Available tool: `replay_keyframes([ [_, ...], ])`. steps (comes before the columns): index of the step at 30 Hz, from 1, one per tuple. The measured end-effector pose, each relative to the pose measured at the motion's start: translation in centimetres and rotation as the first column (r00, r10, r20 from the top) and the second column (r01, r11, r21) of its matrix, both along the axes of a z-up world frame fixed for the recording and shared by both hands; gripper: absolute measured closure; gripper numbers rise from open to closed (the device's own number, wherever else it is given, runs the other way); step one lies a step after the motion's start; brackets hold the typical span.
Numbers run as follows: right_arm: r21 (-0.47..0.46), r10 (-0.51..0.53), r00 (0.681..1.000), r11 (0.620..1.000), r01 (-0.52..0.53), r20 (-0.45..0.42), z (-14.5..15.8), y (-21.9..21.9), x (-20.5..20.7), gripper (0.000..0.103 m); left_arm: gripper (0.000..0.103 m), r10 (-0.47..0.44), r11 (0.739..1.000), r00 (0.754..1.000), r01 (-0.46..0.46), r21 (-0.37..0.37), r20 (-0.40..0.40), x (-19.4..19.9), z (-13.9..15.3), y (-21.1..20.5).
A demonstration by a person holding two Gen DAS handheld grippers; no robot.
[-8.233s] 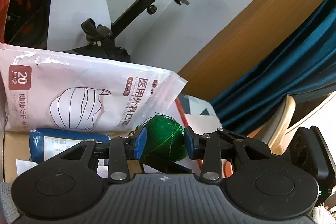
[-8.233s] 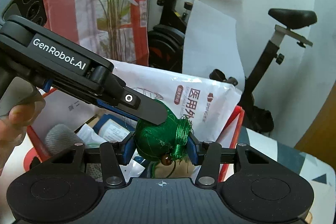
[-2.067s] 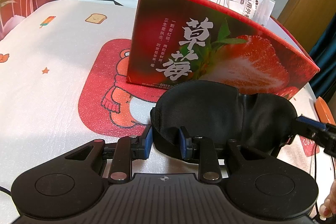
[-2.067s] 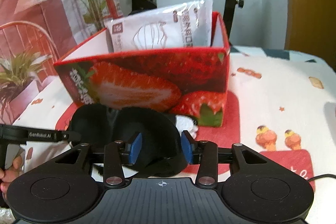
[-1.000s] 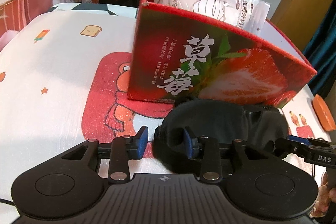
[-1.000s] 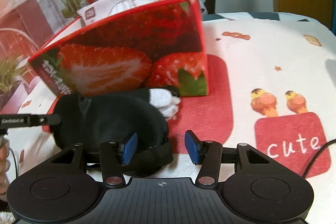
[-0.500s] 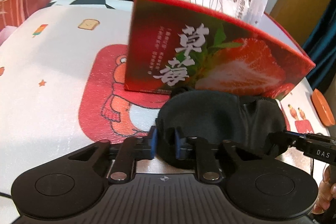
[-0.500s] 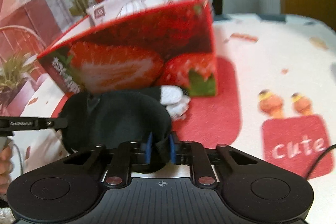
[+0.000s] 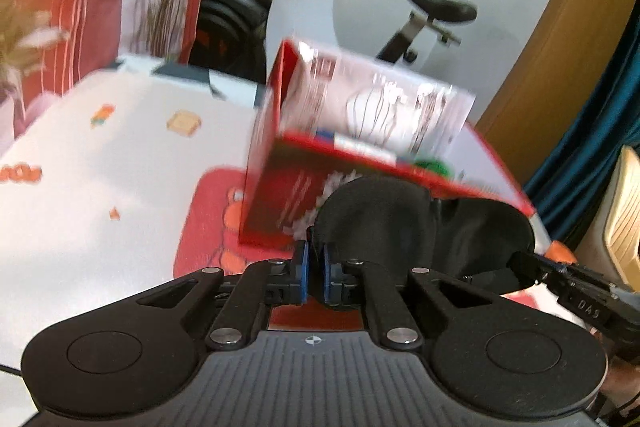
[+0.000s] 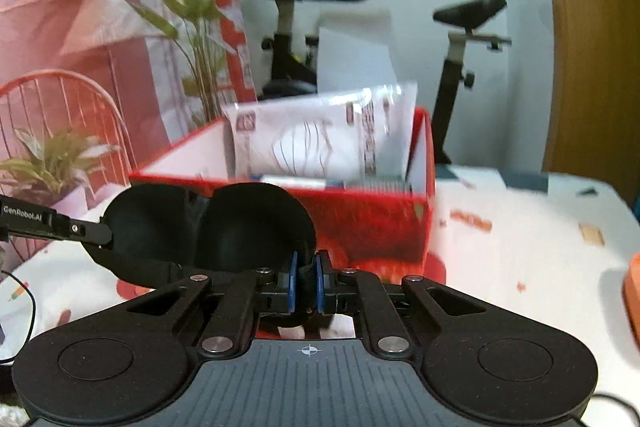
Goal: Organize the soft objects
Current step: 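Lift the black eye mask with both grippers over the red box, then lower the eye mask into the red box and open both grippers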
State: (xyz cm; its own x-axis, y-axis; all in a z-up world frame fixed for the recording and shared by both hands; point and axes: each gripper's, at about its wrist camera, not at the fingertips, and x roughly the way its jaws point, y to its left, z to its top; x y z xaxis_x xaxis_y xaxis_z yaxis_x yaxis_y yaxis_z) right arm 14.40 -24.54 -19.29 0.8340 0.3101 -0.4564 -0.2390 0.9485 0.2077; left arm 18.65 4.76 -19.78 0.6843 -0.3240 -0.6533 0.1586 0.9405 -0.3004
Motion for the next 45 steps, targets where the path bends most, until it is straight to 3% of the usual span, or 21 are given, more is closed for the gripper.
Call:
replay_keyframes([
  [8, -0.010, 0.009, 0.996, 1.000, -0.008, 0.091, 3.6, -0.4, 1.6, 0.094, 0.099, 0.025, 0.999, 0.990, -0.020, -0.042, 0.140, 0.0, 4.5, 0.4],
  [19, -0.079, 0.024, 0.989, 0.997, -0.013, 0.146, 7.3, -0.1, 7.4, 0.094, 0.099, -0.009, 0.999, 0.964, 0.000, 0.032, 0.267, 3.7, 8.1, -1.5],
  [23, -0.115, 0.047, 0.993, 0.993, -0.034, 0.111, 6.7, 0.9, 9.2, 0.094, 0.099, -0.039, 0.998, 0.971, 0.026, 0.061, 0.236, 6.3, 7.9, -2.7],
  [29, -0.147, 0.060, 0.998, 0.987, -0.057, 0.020, 4.3, 2.1, 11.7, 0.094, 0.099, -0.099, 0.989, 0.987, 0.084, 0.126, 0.124, 8.9, 5.4, -4.3],
  [34, -0.133, 0.046, 0.999, 0.990, -0.049, -0.024, 2.9, 2.3, 13.2, 0.094, 0.099, -0.079, 0.992, 0.994, 0.071, 0.103, 0.076, 10.9, 4.0, -4.0],
  [37, -0.108, 0.031, 0.997, 0.993, -0.039, -0.073, 2.1, 2.2, 14.4, 0.094, 0.099, -0.078, 0.990, 0.995, 0.069, 0.120, 0.069, 12.1, 3.9, -4.2],
  [40, -0.033, 0.001, 0.983, 0.999, -0.007, -0.182, 1.1, 1.3, 15.8, 0.093, 0.099, -0.078, 0.988, 0.996, 0.070, 0.140, 0.053, 13.4, 3.9, -4.4],
  [43, 0.036, -0.015, 0.972, 0.999, 0.024, -0.235, 0.6, 0.5, 16.7, 0.093, 0.098, -0.084, 0.980, 0.996, 0.084, 0.179, -0.007, 14.5, 3.2, -4.9],
  [45, 0.043, -0.017, 0.968, 0.999, 0.029, -0.252, 0.2, 0.2, 17.1, 0.093, 0.098, -0.089, 0.983, 0.995, 0.096, 0.159, -0.051, 14.8, 2.9, -4.8],
])
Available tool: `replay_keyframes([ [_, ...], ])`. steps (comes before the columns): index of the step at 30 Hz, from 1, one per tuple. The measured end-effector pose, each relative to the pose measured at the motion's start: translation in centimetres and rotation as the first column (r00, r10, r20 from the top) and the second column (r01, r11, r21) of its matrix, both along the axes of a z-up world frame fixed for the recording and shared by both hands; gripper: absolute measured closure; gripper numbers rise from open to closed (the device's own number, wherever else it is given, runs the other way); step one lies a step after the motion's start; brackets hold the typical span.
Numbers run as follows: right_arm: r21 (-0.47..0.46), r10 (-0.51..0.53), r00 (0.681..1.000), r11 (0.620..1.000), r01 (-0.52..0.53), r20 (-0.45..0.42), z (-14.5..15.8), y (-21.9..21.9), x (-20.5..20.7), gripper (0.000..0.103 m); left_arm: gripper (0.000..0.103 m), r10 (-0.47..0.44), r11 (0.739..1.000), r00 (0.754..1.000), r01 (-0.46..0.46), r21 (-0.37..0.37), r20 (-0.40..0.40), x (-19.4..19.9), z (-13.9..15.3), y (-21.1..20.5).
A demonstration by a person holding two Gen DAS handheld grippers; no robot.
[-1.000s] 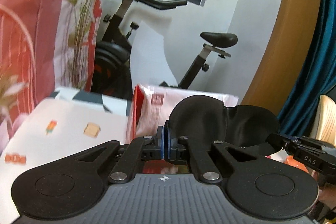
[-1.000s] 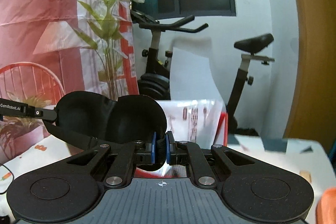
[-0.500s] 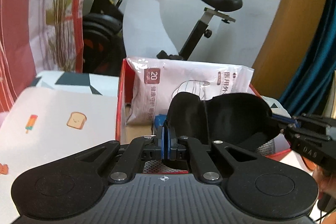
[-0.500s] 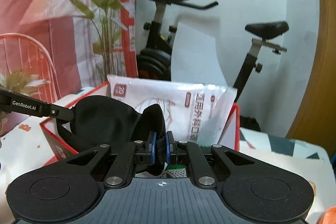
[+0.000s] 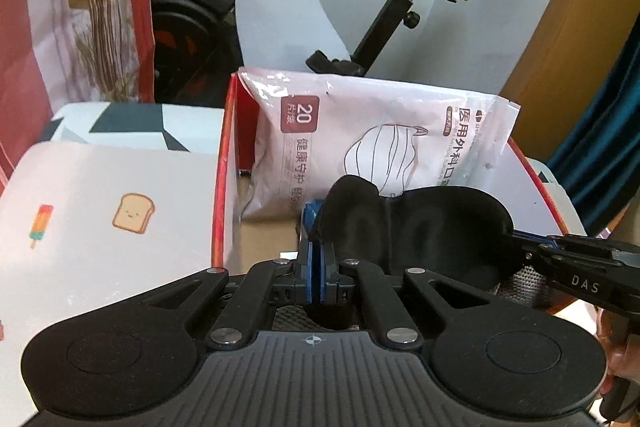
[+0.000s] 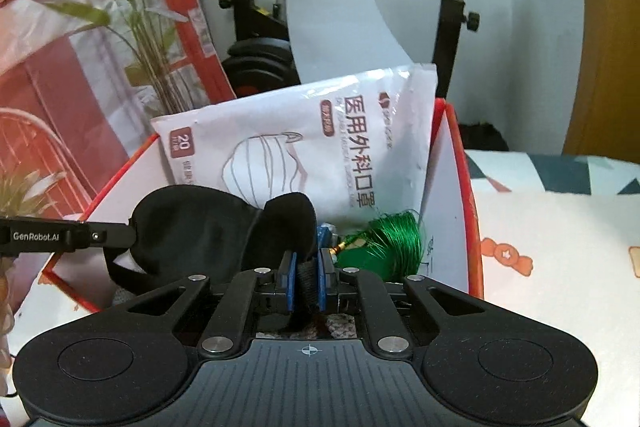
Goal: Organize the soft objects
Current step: 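Lower the eye mask into the red box and open both grippers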
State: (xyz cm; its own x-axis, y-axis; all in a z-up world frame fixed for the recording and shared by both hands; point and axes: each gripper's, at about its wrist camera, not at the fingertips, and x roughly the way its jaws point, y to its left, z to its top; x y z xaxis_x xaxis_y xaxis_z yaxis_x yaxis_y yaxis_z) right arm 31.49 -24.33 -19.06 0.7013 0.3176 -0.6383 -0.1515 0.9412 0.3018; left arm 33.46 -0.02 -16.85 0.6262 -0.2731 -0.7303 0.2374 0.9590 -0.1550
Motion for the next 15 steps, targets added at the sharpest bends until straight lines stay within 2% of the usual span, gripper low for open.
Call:
replay_keyframes([
  [2, -0.002, -0.003, 1.000, 1.000, 0.003, -0.010, -0.3, -0.1, 0.3, 0.093, 0.098, -0.005, 1.000, 1.000, 0.004, -0.030, -0.021, 0.2, -0.2, 0.2],
  [11, 0.022, -0.013, 1.000, 1.000, 0.013, -0.026, -1.0, -0.1, 0.6, 0.089, 0.098, -0.007, 1.000, 0.999, 0.008, 0.013, -0.032, 1.0, -0.9, -0.9],
  [15, 0.003, -0.041, 0.999, 0.999, 0.041, -0.017, -0.8, -0.1, 0.2, 0.082, 0.097, -0.006, 1.000, 1.000, 0.007, 0.029, -0.030, 1.1, -0.8, -1.1],
])
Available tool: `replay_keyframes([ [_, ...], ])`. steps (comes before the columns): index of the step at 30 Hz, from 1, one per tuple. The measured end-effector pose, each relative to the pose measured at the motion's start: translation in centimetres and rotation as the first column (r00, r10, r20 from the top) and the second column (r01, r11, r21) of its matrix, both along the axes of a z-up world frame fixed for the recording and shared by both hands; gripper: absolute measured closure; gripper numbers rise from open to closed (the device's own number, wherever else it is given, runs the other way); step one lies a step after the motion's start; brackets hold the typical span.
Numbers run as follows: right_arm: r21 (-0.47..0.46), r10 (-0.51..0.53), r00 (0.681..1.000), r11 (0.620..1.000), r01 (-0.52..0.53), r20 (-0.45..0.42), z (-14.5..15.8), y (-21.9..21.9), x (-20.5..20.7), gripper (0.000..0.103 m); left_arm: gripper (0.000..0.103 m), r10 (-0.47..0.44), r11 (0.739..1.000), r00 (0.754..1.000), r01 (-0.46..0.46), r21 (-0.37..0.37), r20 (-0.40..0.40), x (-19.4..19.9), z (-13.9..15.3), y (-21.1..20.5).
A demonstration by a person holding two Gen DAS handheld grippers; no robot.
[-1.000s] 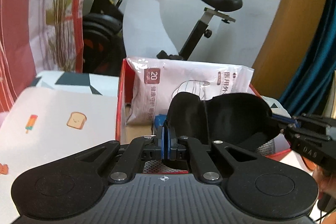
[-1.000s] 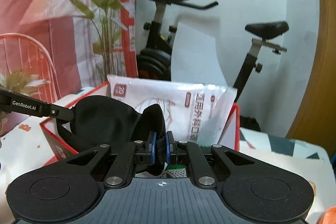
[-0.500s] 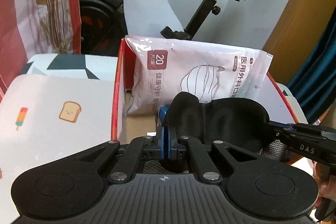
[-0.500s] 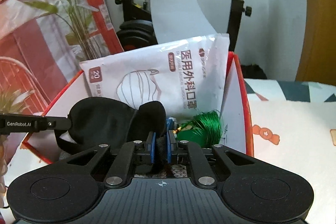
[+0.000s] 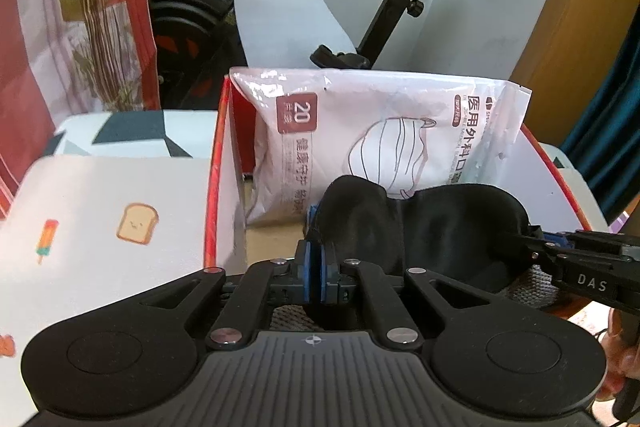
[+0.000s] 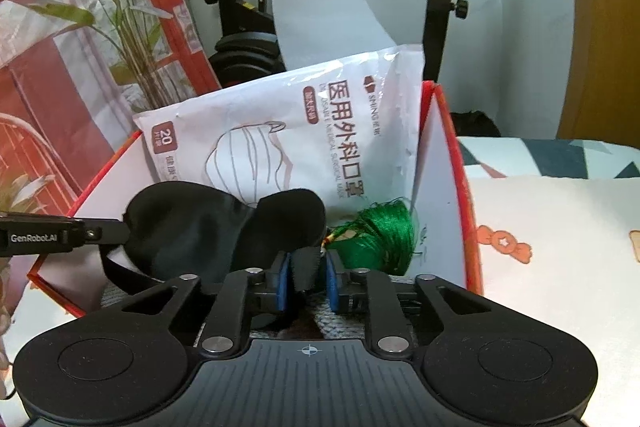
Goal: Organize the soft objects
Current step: 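Lower the eye mask into the red box and open both grippers, then move both grippers to the eye mask's strap hanging outside the box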
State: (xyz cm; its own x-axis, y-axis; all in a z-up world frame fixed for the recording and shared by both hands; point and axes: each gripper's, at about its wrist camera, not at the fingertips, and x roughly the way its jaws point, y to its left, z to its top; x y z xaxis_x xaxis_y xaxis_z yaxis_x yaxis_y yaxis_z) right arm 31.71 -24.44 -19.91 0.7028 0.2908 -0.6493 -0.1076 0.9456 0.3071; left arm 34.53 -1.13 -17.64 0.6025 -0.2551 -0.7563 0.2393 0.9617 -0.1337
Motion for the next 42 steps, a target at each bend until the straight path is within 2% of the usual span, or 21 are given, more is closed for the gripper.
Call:
replay_keyframes([
  [2, 0.001, -0.019, 1.000, 1.000, 0.019, 0.018, 0.4, -0.2, -0.5, 0.080, 0.093, -0.001, 1.000, 1.000, 0.001, 0.019, 0.009, 0.0, 0.3, -0.2],
  [3, -0.004, -0.027, 0.999, 1.000, 0.027, 0.026, 0.6, -0.2, -0.7, 0.072, 0.092, -0.002, 1.000, 1.000, 0.001, 0.029, 0.017, -0.1, 0.5, -0.2],
  [4, -0.016, -0.042, 0.998, 0.999, 0.043, 0.040, 1.0, -0.2, -0.9, 0.072, 0.089, -0.002, 0.999, 1.000, 0.001, 0.036, 0.028, -0.2, 0.7, -0.3],
  [5, -0.022, -0.053, 0.997, 0.998, 0.055, 0.058, 1.3, -0.3, -1.2, 0.067, 0.082, -0.004, 0.999, 0.999, 0.002, 0.043, 0.039, -0.3, 1.0, -0.3],
  [6, -0.029, -0.066, 0.995, 0.997, 0.068, 0.077, 1.7, -0.3, -1.5, 0.059, 0.076, -0.006, 0.999, 0.999, 0.003, 0.053, 0.047, -0.4, 1.2, -0.5],
  [7, -0.034, -0.076, 0.993, 0.996, 0.079, 0.093, 2.0, -0.3, -1.8, 0.055, 0.065, -0.005, 0.998, 0.999, 0.002, 0.065, 0.054, -0.5, 1.4, -0.5],
  [8, -0.036, -0.083, 0.990, 0.996, 0.087, 0.110, 2.3, -0.4, -2.1, 0.049, 0.057, -0.001, 0.997, 0.998, -0.004, 0.078, 0.064, -0.6, 1.6, -0.6],
  [11, -0.041, -0.084, 0.985, 0.995, 0.091, 0.152, 2.9, -0.4, -3.4, 0.039, 0.051, 0.012, 0.996, 0.994, -0.022, 0.086, 0.106, -1.3, 2.5, -0.5],
  [13, -0.022, -0.070, 0.982, 0.997, 0.075, 0.174, 3.1, -0.4, -4.3, 0.026, 0.048, 0.013, 0.996, 0.991, -0.025, 0.088, 0.135, -1.9, 3.1, -0.5],
  [14, 0.002, -0.056, 0.981, 0.998, 0.057, 0.186, 3.2, -0.5, -4.8, 0.012, 0.047, 0.010, 0.996, 0.989, -0.024, 0.091, 0.147, -2.2, 3.4, -0.4],
  [15, 0.030, -0.045, 0.978, 0.999, 0.040, 0.205, 3.2, -0.5, -5.5, 0.005, 0.045, 0.008, 0.995, 0.987, -0.024, 0.094, 0.161, -2.6, 3.6, -0.4],
  [18, 0.032, -0.030, 0.974, 0.999, 0.023, 0.226, 3.2, -0.1, -7.0, 0.001, 0.032, -0.005, 0.994, 0.978, -0.017, 0.105, 0.211, -3.7, 4.1, -0.3],
  [21, 0.031, -0.060, 0.969, 0.998, 0.054, 0.240, 2.9, 0.0, -8.6, 0.001, 0.020, 0.013, 0.993, 0.971, -0.040, 0.110, 0.237, -4.8, 4.4, 0.1],
  [22, 0.029, -0.072, 0.966, 0.997, 0.067, 0.248, 2.8, 0.1, -9.2, 0.001, 0.010, 0.026, 0.993, 0.967, -0.054, 0.102, 0.255, -5.4, 4.5, 0.4],
  [23, 0.029, -0.080, 0.963, 0.997, 0.075, 0.256, 2.6, 0.1, -9.8, 0.001, 0.006, 0.044, 0.993, 0.959, -0.073, 0.096, 0.281, -6.1, 4.7, 0.7],
  [27, 0.007, -0.097, 0.953, 0.995, 0.099, 0.286, 1.6, -0.2, -12.0, 0.001, 0.006, 0.130, 0.982, 0.927, -0.169, 0.082, 0.353, -8.9, 4.7, 1.9],
  [30, -0.020, -0.106, 0.951, 0.993, 0.117, 0.292, 1.1, -0.3, -13.3, 0.001, 0.006, 0.156, 0.980, 0.924, -0.189, 0.062, 0.348, -10.7, 4.2, 2.7],
  [34, -0.028, -0.096, 0.959, 0.994, 0.107, 0.266, 0.1, -0.5, -14.2, 0.001, 0.007, 0.170, 0.982, 0.940, -0.186, 0.029, 0.296, -12.3, 2.6, 2.9],
  [37, -0.042, -0.091, 0.975, 0.994, 0.101, 0.204, -1.4, -0.3, -14.1, 0.002, 0.010, 0.157, 0.986, 0.955, -0.165, 0.013, 0.253, -12.9, 1.2, 2.6],
  [42, -0.007, -0.099, 0.987, 0.995, 0.101, 0.125, -3.7, -0.6, -13.0, 0.009, 0.019, 0.137, 0.990, 0.977, -0.133, -0.036, 0.163, -12.6, -1.1, 1.7],
])
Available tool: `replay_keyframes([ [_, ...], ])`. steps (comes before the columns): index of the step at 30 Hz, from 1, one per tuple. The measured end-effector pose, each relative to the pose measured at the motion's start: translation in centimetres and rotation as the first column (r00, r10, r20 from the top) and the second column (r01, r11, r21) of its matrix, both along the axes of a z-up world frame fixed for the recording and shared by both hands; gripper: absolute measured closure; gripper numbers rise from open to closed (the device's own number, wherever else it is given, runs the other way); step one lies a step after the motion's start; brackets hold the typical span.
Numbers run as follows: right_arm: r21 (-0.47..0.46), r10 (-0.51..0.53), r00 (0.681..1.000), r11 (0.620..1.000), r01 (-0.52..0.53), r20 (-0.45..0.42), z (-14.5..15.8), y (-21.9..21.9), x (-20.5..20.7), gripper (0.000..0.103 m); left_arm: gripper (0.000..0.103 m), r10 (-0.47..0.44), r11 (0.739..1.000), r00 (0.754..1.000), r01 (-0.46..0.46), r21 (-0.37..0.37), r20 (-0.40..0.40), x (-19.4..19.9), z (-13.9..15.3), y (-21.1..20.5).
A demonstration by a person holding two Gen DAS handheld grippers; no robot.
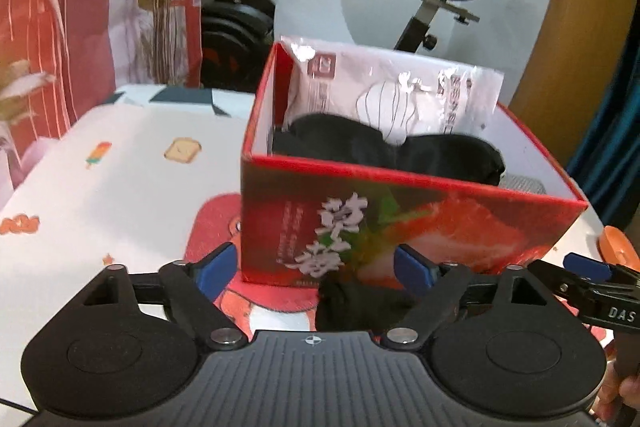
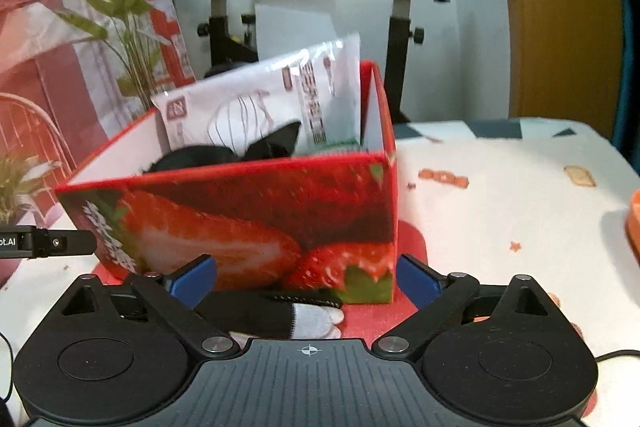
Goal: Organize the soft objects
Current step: 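Move both grippers to the eye mask's strap hanging outside the box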
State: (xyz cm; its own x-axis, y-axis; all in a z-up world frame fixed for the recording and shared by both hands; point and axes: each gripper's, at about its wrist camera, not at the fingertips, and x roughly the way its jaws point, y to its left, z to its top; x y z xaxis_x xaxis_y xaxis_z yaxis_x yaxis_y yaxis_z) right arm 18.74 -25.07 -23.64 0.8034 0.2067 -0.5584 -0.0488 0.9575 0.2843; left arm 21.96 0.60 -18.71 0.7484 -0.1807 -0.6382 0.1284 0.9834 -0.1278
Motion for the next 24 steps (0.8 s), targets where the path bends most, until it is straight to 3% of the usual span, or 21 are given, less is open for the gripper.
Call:
replay_keyframes([
  [9, 0.096, 0.024, 0.991, 0.995, -0.011, -0.132, -3.4, 0.3, 2.4, 0.023, 0.050, 0.003, 0.998, 0.995, -0.008, -0.057, -0.100, 1.0, -3.1, -0.3],
  [14, 0.102, 0.052, 0.984, 0.994, -0.035, -0.171, -4.5, 0.9, 2.7, 0.028, 0.052, -0.021, 0.995, 0.987, 0.005, -0.097, -0.160, 2.2, -4.7, -0.6],
  [18, 0.037, 0.081, 0.984, 0.996, -0.076, -0.159, -4.5, 1.9, 2.4, 0.029, 0.052, -0.041, 0.993, 0.980, 0.019, -0.116, -0.195, 2.7, -6.0, -1.2],
  [24, 0.006, 0.110, 0.981, 0.994, -0.111, -0.161, -4.2, 2.6, 2.0, 0.035, 0.052, -0.051, 0.995, 0.974, 0.032, -0.090, -0.222, 2.3, -6.8, -1.7],
])
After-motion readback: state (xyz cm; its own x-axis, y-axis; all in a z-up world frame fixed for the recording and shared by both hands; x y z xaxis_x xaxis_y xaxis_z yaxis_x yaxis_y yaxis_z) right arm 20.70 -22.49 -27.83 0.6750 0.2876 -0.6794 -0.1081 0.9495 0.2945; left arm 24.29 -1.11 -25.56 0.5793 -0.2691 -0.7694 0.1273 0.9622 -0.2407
